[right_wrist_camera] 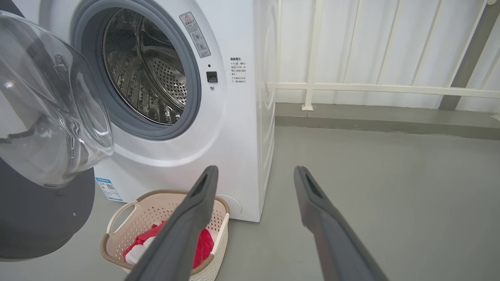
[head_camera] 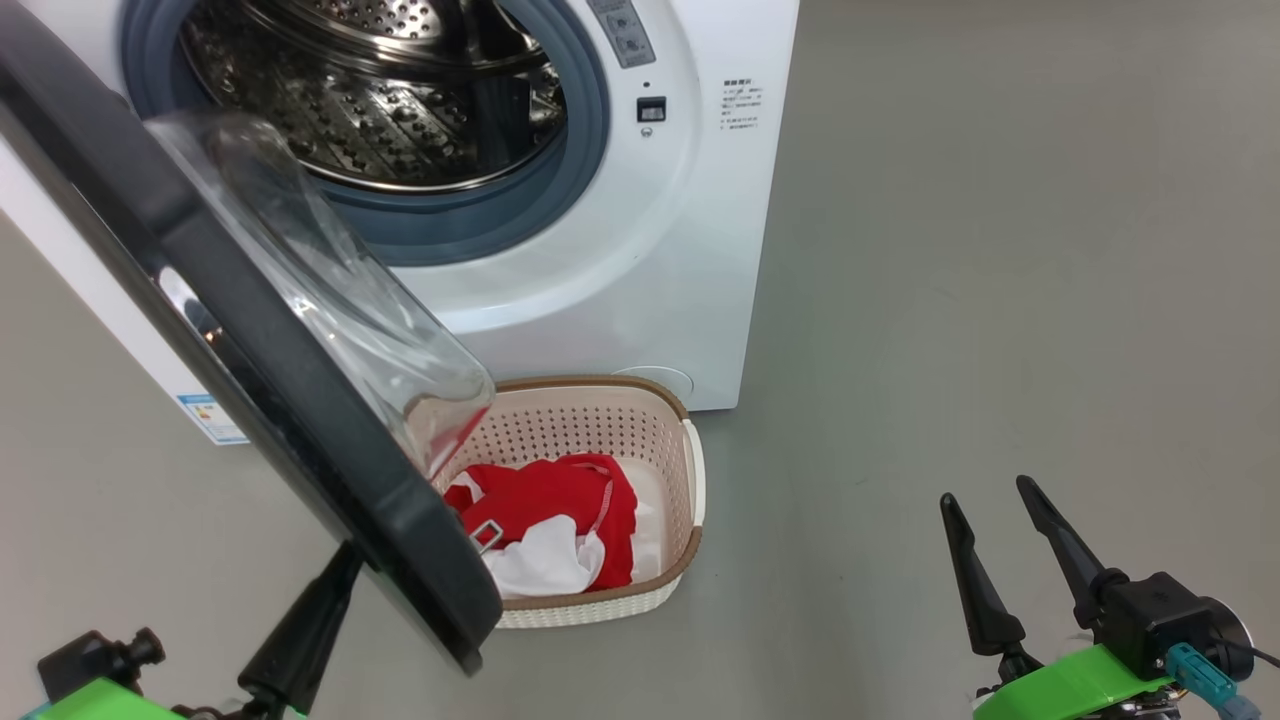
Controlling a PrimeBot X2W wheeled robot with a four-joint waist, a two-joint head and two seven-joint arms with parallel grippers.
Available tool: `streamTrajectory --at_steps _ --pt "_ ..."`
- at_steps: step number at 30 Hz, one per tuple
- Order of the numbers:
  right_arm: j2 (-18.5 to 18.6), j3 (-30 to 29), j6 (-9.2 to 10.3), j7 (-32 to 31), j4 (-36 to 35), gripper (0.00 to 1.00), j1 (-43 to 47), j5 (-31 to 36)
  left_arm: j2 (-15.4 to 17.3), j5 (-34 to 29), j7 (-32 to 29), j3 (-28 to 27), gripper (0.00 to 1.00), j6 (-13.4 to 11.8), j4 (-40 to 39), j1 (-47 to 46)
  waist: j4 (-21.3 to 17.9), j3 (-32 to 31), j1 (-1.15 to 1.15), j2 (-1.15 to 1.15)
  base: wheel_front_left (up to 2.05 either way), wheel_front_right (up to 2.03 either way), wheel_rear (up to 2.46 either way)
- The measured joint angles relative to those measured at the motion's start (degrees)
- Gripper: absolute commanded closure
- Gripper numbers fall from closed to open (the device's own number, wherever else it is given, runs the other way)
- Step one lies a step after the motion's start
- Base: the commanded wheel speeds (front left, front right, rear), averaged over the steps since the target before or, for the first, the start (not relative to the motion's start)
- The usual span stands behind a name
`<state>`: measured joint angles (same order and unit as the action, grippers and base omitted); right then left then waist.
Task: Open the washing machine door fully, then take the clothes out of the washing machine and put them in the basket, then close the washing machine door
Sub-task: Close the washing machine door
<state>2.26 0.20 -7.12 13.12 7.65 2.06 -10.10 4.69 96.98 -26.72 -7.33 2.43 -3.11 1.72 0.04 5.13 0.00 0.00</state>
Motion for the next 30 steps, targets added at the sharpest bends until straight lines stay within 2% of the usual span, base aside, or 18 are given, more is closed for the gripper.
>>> streamTrajectory --at_steps 9,30 --pt "0.0 0.4 0.00 0.0 0.1 0.00 -0.2 -0.1 0.7 0.0 -1.5 1.1 1.00 0.1 -0.2 0.7 -1.4 0.7 0.00 0.00 0.00 0.00 0.00" --pt "0.0 1.0 0.00 1.0 1.6 0.00 -3.6 -1.0 3.2 -0.2 -3.5 1.4 1.00 0.1 3.4 -7.6 -9.7 3.8 0.00 0.00 0.00 0.00 0.00"
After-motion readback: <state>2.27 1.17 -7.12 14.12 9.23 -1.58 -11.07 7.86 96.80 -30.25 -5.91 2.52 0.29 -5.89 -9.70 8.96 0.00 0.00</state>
